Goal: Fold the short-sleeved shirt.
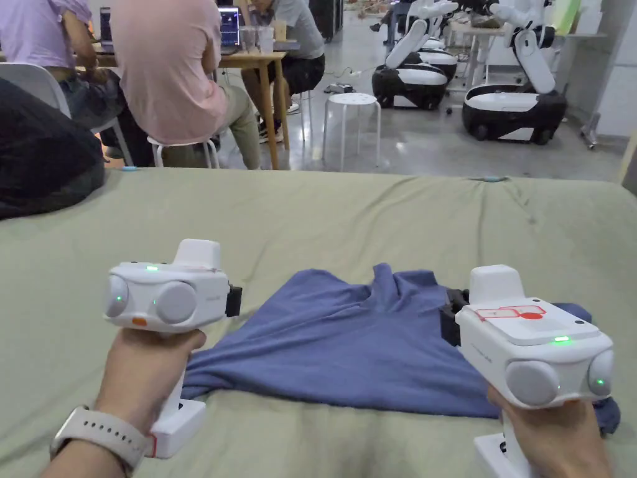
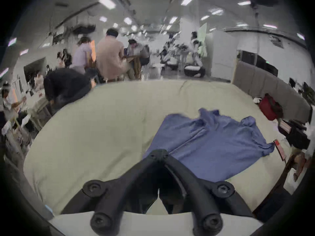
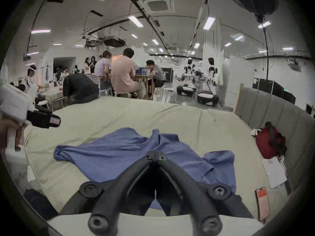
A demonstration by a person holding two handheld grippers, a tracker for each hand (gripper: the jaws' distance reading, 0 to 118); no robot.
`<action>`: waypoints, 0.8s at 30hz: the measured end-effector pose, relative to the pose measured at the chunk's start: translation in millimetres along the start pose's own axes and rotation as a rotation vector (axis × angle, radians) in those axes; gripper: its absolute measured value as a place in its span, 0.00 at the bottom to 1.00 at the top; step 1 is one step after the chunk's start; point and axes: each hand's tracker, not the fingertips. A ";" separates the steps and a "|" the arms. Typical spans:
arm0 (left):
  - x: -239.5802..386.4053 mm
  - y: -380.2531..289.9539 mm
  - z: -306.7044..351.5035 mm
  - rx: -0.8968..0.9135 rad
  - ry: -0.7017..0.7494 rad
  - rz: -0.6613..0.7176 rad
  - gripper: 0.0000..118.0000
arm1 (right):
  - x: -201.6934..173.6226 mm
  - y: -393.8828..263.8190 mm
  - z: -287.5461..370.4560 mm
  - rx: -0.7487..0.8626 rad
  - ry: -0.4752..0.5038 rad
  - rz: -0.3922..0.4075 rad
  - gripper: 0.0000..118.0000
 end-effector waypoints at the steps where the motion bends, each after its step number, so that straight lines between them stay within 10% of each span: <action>1: -19.3 -2.1 -3.2 -0.046 -0.002 0.045 0.00 | -2.4 -1.9 -1.9 -0.002 0.003 -0.001 0.00; 5: -78.9 -23.0 -25.5 -0.177 0.015 0.148 0.01 | -7.4 -11.0 -8.9 -0.019 0.034 -0.025 0.00; 6: -80.8 -28.9 -24.7 -0.187 0.041 0.163 0.14 | -9.2 -13.0 -10.7 -0.024 0.035 -0.025 0.00; 9: -96.4 -47.3 -45.3 -0.255 0.069 0.221 1.00 | -9.9 -17.8 -13.3 -0.044 0.038 -0.014 0.00; 16: -84.1 -68.9 -71.7 -0.355 -0.055 0.353 0.73 | 2.1 -22.8 -17.8 -0.077 0.005 -0.009 0.00; 20: -63.1 -77.5 -81.0 -0.431 -0.093 0.205 0.02 | 13.2 -23.1 -25.0 -0.105 0.001 -0.023 0.00; 24: -56.5 -65.0 -54.6 -0.269 -0.026 0.167 0.02 | 39.4 -14.6 -42.5 -0.130 -0.036 -0.009 0.00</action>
